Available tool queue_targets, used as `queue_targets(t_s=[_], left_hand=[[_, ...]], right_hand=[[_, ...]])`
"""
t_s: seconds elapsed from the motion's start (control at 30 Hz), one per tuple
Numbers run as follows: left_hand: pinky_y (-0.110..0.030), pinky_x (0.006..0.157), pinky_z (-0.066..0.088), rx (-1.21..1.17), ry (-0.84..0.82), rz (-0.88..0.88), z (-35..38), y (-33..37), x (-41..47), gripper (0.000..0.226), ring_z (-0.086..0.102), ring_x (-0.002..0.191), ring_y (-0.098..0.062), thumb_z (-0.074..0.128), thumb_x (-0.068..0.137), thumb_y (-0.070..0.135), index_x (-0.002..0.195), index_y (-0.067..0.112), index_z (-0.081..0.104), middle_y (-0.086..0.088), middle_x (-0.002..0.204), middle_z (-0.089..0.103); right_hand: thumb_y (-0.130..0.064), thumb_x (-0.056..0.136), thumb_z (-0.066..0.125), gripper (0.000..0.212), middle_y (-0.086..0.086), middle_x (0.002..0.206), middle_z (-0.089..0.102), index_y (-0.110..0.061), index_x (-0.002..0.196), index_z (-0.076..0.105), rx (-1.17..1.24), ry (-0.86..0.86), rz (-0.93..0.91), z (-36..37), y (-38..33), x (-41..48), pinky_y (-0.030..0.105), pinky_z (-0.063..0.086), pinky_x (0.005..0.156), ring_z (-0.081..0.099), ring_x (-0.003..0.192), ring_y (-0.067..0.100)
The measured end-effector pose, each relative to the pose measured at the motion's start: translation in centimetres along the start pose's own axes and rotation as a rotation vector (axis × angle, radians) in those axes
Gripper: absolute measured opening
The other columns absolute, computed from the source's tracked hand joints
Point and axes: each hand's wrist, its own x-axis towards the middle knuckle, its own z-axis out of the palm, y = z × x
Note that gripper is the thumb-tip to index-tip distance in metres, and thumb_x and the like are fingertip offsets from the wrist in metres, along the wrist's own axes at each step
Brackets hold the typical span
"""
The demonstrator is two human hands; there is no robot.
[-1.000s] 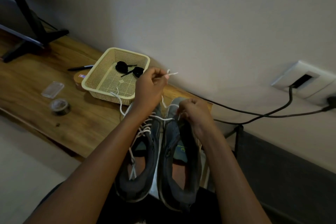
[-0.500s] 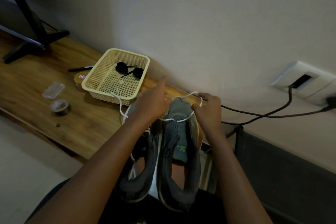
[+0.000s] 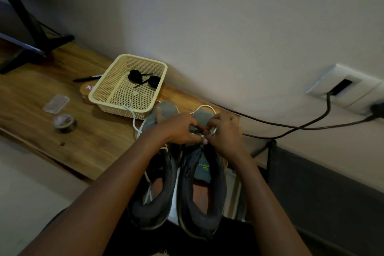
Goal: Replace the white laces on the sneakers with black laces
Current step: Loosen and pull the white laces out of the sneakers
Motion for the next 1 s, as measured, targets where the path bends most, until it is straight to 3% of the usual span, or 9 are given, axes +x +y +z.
queue_targets(t_s=[0.13,0.23,0.33,0.47,0.53,0.63,0.8,1.0], left_hand=[[-0.064,0.110,-0.010,0.119,-0.071,-0.020,-0.3,0.4,-0.6,0.075,0.023,0.142,-0.022,0.064,0.067,0.071,0.133,0.038,0.051,0.009,0.154,0.026],[-0.063,0.112,0.011,0.038,-0.107,-0.003,0.1,-0.2,-0.1,0.099,0.031,0.139,-0.023,0.053,0.039,0.085,0.127,0.042,0.054,0.007,0.151,0.033],[-0.061,0.112,0.015,0.031,-0.094,-0.017,0.2,-0.5,0.1,0.105,0.030,0.139,-0.022,0.048,0.031,0.085,0.126,0.042,0.056,0.008,0.151,0.032],[-0.060,0.112,0.015,0.053,-0.088,-0.032,0.0,-0.1,-0.1,0.094,0.027,0.141,-0.024,0.064,0.045,0.076,0.130,0.035,0.055,0.005,0.153,0.029],[-0.063,0.112,0.011,0.081,-0.090,-0.035,0.0,-0.2,0.0,0.094,0.021,0.143,-0.025,0.061,0.047,0.077,0.131,0.037,0.053,0.006,0.155,0.025],[-0.070,0.107,-0.009,0.142,-0.062,-0.031,0.0,-0.2,-0.2,0.077,0.017,0.144,-0.024,0.066,0.063,0.073,0.131,0.040,0.052,0.011,0.154,0.024],[-0.070,0.097,-0.025,0.186,-0.062,-0.058,-0.2,0.3,-0.6,0.071,0.016,0.145,-0.021,0.062,0.069,0.072,0.132,0.041,0.050,0.012,0.155,0.024],[-0.068,0.097,-0.023,0.166,-0.073,-0.078,-0.6,0.8,-0.9,0.066,0.018,0.144,-0.019,0.062,0.071,0.069,0.130,0.042,0.053,0.015,0.154,0.025]], right_hand=[[-0.029,0.092,0.054,0.021,-0.003,0.129,0.048,-0.016,0.103,0.066,-0.062,-0.002,0.000,0.0,0.0,0.1,0.037,0.028,0.093,0.029,0.124,0.026],[-0.031,0.092,0.054,0.022,-0.005,0.130,0.046,-0.017,0.104,0.066,-0.079,-0.001,0.019,-0.1,0.2,0.1,0.038,0.026,0.097,0.027,0.125,0.026],[-0.028,0.090,0.056,0.017,-0.004,0.128,0.047,-0.019,0.101,0.066,-0.055,0.036,0.064,-0.4,0.8,0.2,0.037,0.026,0.094,0.029,0.122,0.026],[-0.024,0.090,0.057,0.014,0.000,0.125,0.048,-0.018,0.099,0.066,-0.006,0.098,0.168,-0.5,1.4,0.2,0.036,0.029,0.092,0.032,0.119,0.027],[-0.021,0.088,0.059,0.013,0.000,0.126,0.047,-0.018,0.099,0.065,0.014,0.086,0.153,-0.3,0.9,0.1,0.036,0.029,0.090,0.031,0.119,0.027],[-0.018,0.080,0.065,0.019,-0.004,0.129,0.044,-0.024,0.098,0.065,0.027,0.062,0.083,-0.4,0.2,0.1,0.036,0.028,0.095,0.028,0.123,0.025],[-0.025,0.084,0.063,0.016,-0.006,0.133,0.045,-0.023,0.098,0.069,-0.091,-0.003,0.016,0.0,-0.2,-0.2,0.039,0.026,0.098,0.024,0.127,0.025],[-0.033,0.082,0.068,0.011,-0.011,0.126,0.050,-0.028,0.089,0.072,-0.085,0.042,0.023,-0.6,0.2,0.1,0.039,0.024,0.098,0.028,0.123,0.024]])
